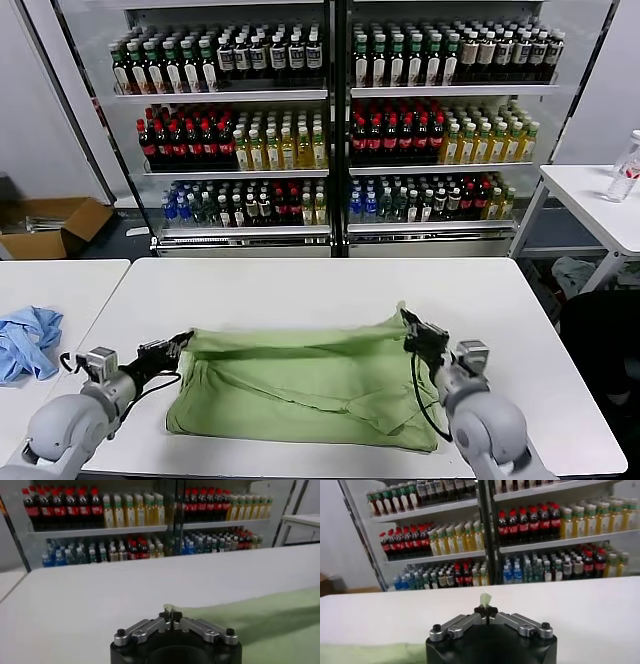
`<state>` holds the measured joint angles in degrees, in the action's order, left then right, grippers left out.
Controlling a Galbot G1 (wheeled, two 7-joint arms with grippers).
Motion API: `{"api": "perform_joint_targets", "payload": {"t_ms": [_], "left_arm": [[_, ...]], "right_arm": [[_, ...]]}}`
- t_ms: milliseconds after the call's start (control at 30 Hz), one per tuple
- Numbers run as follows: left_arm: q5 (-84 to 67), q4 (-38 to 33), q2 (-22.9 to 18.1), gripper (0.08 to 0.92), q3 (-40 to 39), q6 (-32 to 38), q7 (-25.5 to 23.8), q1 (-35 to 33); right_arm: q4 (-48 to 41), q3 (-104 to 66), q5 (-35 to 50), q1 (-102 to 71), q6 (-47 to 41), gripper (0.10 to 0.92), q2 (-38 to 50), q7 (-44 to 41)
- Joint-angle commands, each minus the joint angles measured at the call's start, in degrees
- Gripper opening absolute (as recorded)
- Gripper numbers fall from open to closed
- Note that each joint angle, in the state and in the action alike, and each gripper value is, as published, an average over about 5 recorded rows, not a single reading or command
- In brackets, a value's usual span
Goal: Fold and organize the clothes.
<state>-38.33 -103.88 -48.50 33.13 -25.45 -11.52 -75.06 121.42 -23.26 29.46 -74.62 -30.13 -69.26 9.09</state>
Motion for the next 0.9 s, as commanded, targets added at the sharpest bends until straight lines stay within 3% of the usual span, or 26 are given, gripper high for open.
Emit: {"api": "perform_joint_targets", "payload": {"t_ms": [33, 233, 400, 500, 733, 900], "left_arm": [[0.58, -4.21, 0.76, 0.084, 3.52, -1.00, -4.97, -6.88], [10.55, -5.54, 0.68, 0.084, 4.57, -6.09, -10.90, -8.87], [14.92, -6.88, 0.19, 0.100, 4.06, -7.58, -8.77, -8.88], [12.49, -8.75, -0.21, 0.162, 4.25, -7.35, -2.24, -8.77], [5.52, -15.60, -4.31, 0.361, 1.17, -5.85, 19.91, -12.15], [1.46, -15.44, -8.89, 0.508, -1.09, -4.40, 27.54, -13.26]], "right_arm": [[13.41, -4.46, -3.32, -19.75, 0.22, 0.105, -0.32, -0.25], [10.77, -5.22, -6.29, -23.44, 2.53, 0.105, -0.59, -0.95], [10.17, -5.18, -9.62, -23.88, 4.16, 0.123, -1.35, -0.66], [11.17, -5.93, -10.31, -23.80, 4.77, 0.188, -1.40, -0.41], [13.84, -5.15, -13.28, -24.36, 5.60, 0.387, -2.45, 0.36], [16.02, -4.21, -14.77, -24.83, 5.94, 0.534, -2.58, 0.09]]}}
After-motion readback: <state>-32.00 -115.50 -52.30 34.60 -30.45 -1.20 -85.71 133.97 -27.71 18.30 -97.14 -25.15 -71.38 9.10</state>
